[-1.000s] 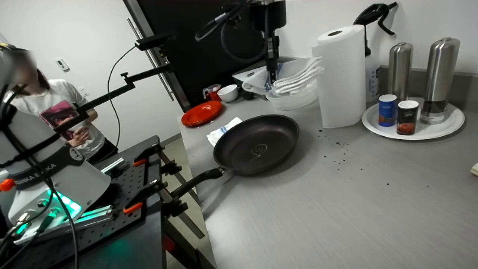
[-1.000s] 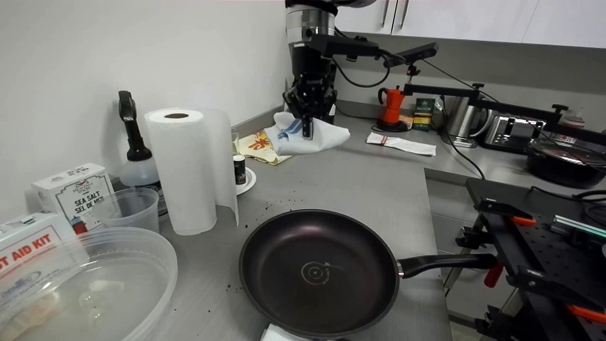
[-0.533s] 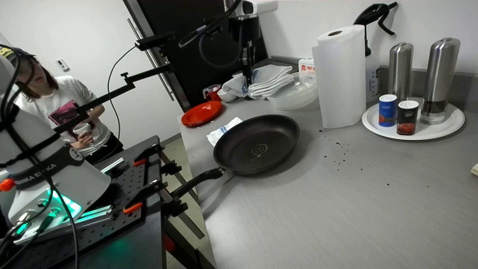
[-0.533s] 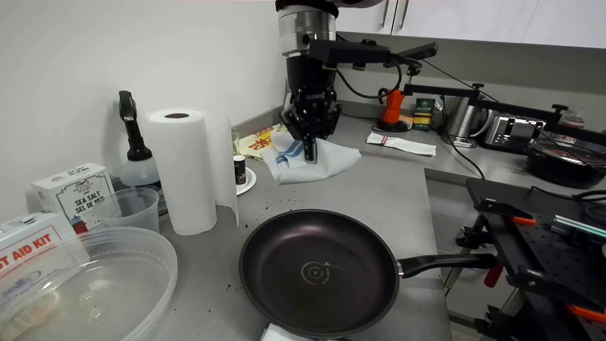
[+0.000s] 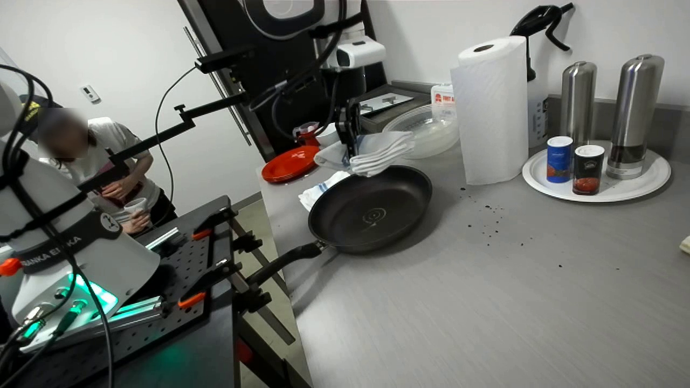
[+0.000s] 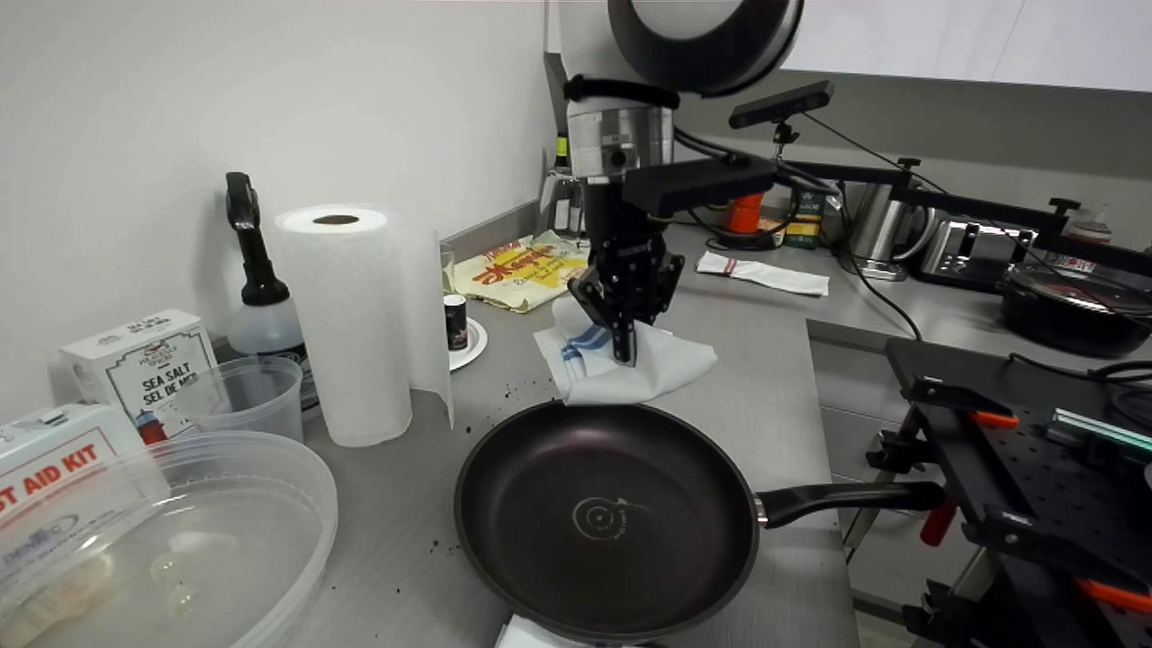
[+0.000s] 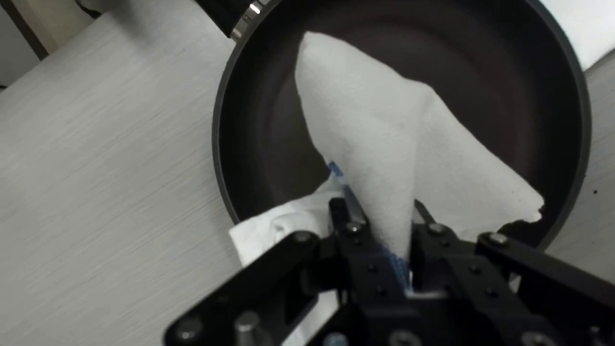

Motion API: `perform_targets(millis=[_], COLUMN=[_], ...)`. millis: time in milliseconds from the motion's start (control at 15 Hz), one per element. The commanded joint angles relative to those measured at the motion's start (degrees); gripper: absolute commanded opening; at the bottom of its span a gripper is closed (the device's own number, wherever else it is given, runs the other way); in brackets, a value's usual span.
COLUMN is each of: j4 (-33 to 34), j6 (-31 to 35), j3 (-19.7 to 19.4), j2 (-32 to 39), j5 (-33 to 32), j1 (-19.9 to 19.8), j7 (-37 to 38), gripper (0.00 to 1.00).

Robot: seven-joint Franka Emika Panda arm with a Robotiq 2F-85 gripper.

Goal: Use the white towel wipe the black pan

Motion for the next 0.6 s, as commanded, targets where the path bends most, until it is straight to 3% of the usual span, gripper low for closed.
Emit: perform_targets(millis=[0,533], j4=[-0.5,0.4], j6=[4.6,5.3], j3=[-1.7,-1.6], j2=[3.3,9.5], j5=[-1.6,-0.3], j1=[0.8,1.8], j7=[2.5,2.1], gripper=[0.05,0.05])
